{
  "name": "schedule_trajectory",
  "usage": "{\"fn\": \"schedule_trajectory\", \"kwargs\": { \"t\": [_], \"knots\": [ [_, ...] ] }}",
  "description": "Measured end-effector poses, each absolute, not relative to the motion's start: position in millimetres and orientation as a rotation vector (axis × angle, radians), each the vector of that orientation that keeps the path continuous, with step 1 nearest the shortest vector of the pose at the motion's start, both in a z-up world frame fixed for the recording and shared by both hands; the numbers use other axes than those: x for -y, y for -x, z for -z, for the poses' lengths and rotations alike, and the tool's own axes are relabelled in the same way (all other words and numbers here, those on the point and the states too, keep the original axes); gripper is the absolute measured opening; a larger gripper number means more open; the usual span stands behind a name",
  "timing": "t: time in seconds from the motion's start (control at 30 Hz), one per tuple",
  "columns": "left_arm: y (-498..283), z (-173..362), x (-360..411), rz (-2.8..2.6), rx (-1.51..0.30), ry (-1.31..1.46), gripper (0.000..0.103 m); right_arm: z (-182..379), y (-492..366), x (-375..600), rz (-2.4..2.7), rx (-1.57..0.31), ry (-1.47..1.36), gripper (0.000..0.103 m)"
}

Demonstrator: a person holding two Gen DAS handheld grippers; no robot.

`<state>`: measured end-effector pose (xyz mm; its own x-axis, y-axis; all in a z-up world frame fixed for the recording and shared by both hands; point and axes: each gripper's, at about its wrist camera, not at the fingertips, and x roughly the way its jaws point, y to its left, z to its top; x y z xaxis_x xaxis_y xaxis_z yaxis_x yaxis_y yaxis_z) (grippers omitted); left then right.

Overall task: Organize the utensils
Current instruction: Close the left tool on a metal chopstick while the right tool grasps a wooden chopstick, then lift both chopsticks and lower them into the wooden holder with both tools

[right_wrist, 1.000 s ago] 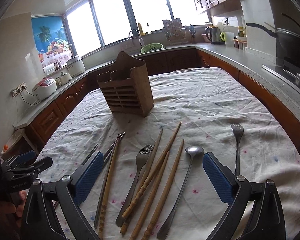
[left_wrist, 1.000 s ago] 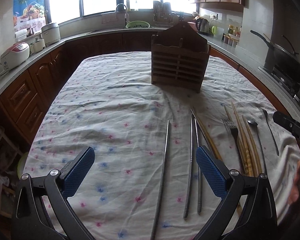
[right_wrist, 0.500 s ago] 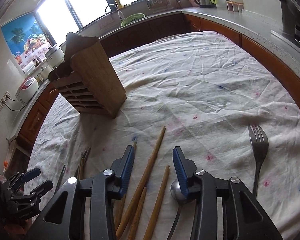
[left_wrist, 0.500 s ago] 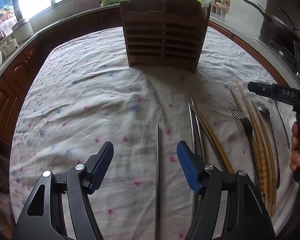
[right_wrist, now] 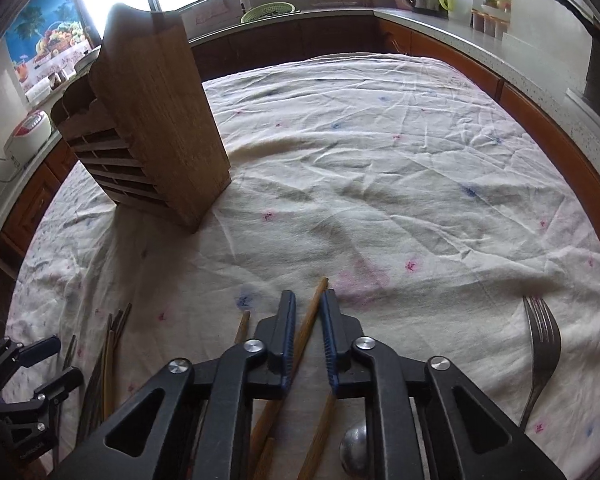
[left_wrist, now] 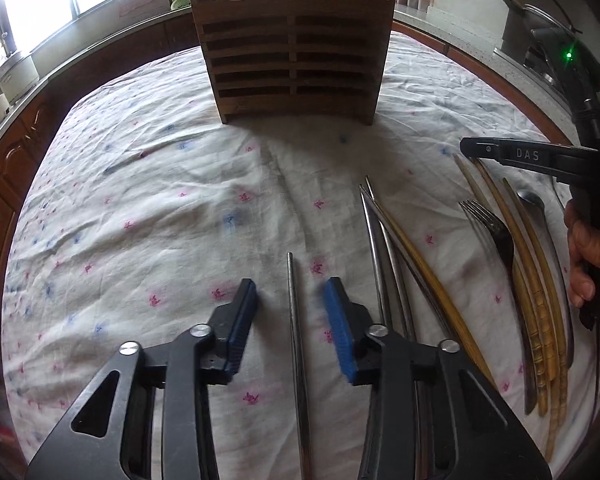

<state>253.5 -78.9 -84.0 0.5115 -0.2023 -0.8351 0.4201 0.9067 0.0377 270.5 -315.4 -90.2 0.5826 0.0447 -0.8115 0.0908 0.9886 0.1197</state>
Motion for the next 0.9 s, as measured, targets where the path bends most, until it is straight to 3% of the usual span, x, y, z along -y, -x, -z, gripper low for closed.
{"fn": "schedule_trajectory", "kwargs": {
  "t": [0.03,0.07,0.3,0.9],
  "knots": [
    [-254.3,83.4,78.9,0.379,-0.966,-0.248,0.008,90.4,-270.7,314.8,0.019,-0.946,-0.158,0.007],
    [-256.0,82.8,77.5,0.380,-0.970,-0.242,0.005,90.4,-270.9,315.5,0.009,-0.944,-0.174,0.007],
    [-249.7,71.0,58.3,0.403,-0.955,-0.171,0.004,70.6,-258.5,321.0,-0.082,-0.890,-0.329,0.005],
    [-213.8,-24.0,10.7,0.413,-0.758,0.017,0.004,-22.6,-209.0,292.3,-0.209,-0.693,-0.319,0.004]
  ]
}}
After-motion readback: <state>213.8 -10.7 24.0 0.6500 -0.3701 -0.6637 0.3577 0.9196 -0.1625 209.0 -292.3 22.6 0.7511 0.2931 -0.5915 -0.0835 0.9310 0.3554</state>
